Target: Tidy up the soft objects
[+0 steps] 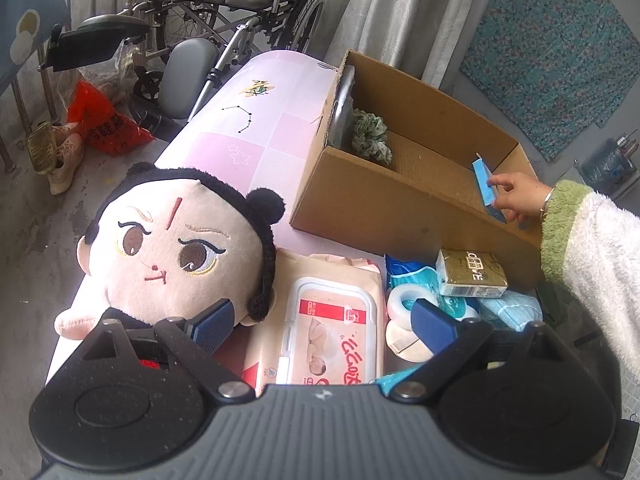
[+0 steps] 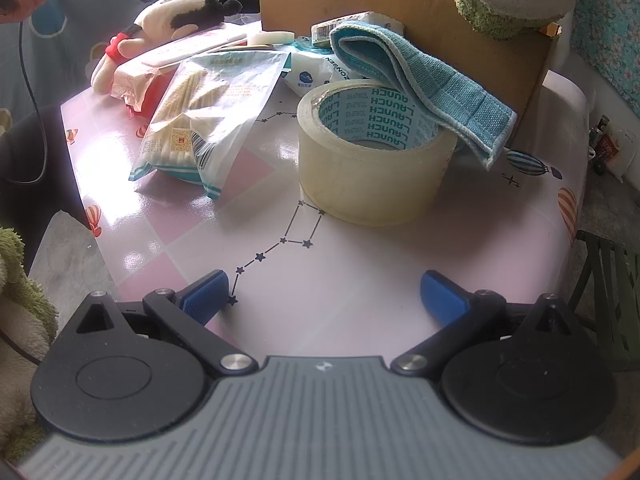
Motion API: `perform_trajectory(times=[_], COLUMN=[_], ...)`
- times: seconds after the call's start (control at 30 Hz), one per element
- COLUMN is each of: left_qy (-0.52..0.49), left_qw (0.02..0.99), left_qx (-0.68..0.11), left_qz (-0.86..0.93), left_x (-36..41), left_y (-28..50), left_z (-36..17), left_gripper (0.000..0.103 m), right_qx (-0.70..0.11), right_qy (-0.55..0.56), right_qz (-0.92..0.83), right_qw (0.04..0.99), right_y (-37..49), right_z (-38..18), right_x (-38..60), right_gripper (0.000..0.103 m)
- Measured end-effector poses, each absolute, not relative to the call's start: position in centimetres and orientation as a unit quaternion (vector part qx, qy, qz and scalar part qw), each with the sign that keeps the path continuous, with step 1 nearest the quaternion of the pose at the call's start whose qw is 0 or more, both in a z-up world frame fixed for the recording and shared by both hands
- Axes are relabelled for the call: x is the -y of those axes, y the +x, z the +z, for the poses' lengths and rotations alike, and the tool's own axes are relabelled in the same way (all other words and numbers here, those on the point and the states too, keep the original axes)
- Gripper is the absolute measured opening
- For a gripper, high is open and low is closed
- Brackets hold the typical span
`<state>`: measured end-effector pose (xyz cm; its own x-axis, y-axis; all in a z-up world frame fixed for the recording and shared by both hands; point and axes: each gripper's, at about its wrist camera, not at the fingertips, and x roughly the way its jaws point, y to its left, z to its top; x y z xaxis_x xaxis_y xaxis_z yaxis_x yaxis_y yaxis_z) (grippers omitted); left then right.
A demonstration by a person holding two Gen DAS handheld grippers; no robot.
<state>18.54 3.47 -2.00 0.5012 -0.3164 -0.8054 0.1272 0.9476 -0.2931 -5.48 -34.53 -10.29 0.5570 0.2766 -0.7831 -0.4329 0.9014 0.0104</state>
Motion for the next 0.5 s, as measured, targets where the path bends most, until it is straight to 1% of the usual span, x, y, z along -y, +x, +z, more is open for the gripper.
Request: perform_trajectory(times=[0.5], left_qy=[-0.098], left_qw=[0.858], left_qx=[-0.487], left_qz=[-0.126], left_x=[-3.83], left_y=[18.66], left_z=[-2.48], left_gripper=[0.096], right_qx=[-0.425], right_qy=[-0.092], right_qz=[0.202], right_qw=[0.877], right_y=[-5.42], right_z=[-10.28], right_x=[34.57], right_gripper=[0.102])
